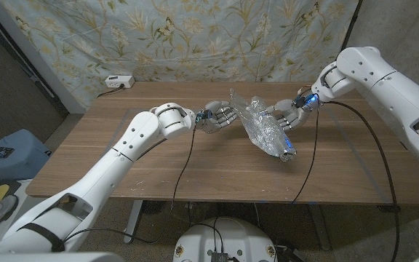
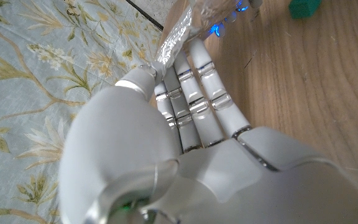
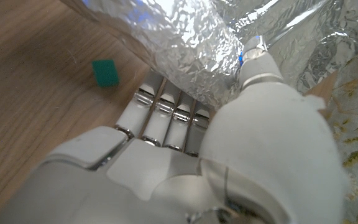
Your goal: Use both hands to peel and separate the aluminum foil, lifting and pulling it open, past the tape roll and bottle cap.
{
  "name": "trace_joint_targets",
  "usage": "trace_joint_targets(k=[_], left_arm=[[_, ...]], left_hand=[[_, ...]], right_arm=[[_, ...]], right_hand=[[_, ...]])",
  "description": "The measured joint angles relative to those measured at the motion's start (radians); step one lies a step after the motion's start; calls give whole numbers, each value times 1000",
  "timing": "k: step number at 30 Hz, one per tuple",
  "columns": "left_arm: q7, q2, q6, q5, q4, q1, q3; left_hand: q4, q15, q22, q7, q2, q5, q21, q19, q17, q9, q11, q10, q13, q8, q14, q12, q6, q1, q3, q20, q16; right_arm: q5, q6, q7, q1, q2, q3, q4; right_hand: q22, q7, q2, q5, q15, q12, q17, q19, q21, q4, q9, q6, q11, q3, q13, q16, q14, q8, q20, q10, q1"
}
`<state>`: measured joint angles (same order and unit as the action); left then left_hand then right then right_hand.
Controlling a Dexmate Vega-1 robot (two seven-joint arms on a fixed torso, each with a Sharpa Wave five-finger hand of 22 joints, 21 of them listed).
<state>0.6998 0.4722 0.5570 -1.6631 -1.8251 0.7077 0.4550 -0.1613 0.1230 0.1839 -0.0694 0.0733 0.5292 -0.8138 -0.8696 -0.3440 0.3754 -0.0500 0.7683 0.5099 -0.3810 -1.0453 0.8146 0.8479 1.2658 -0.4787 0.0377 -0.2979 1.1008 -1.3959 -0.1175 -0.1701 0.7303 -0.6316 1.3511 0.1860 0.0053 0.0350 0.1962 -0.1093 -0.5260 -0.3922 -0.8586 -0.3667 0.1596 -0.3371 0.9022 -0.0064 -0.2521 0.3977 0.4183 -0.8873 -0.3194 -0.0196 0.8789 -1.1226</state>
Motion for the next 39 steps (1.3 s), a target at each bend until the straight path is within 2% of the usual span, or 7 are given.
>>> trace_joint_targets(k=[5,10,26,39], left_arm=[[2,5,0,-2,0,5,-4],[4,8,-1,-2,-1,9,-6],[6,15,-6,-2,-3,10,-6],[20,20,7,-5,-9,4,0]], left_hand=[[0,0,0,0,0,0,-1,0,1,0,0,0,7,0,0,-1,0,0,0,0,0],[-4,0,0,0,0,0,-4,0,-2,0,0,0,15,0,0,-1,0,0,-4,0,0],[-4,0,0,0,-3,0,-15,4,-6,5,-6,6,42,0,0,-4,0,-3,-4,4,0],[-4,0,0,5,-5,0,-19,7,-11,8,-11,15,43,-1,0,-7,6,-5,-4,7,0]], right_arm=[[53,-1,37,-32,2,42,12],[84,-2,58,-66,-5,92,14],[169,51,82,-176,-43,239,12],[250,112,71,-243,-56,304,4]], right_hand=[[0,0,0,0,-1,0,-2,-13,-6,1,0,0,0,-1,0,0,-1,1,-6,0,0],[0,0,0,0,2,-1,-5,-20,-8,2,0,0,0,-2,0,0,-5,3,2,0,0],[0,0,0,0,2,0,-6,-29,-12,2,-5,0,1,-2,11,0,-5,4,-7,-1,0],[0,0,0,4,2,1,-9,-37,-16,2,-6,0,1,-2,8,-2,-5,6,-2,-5,0]])
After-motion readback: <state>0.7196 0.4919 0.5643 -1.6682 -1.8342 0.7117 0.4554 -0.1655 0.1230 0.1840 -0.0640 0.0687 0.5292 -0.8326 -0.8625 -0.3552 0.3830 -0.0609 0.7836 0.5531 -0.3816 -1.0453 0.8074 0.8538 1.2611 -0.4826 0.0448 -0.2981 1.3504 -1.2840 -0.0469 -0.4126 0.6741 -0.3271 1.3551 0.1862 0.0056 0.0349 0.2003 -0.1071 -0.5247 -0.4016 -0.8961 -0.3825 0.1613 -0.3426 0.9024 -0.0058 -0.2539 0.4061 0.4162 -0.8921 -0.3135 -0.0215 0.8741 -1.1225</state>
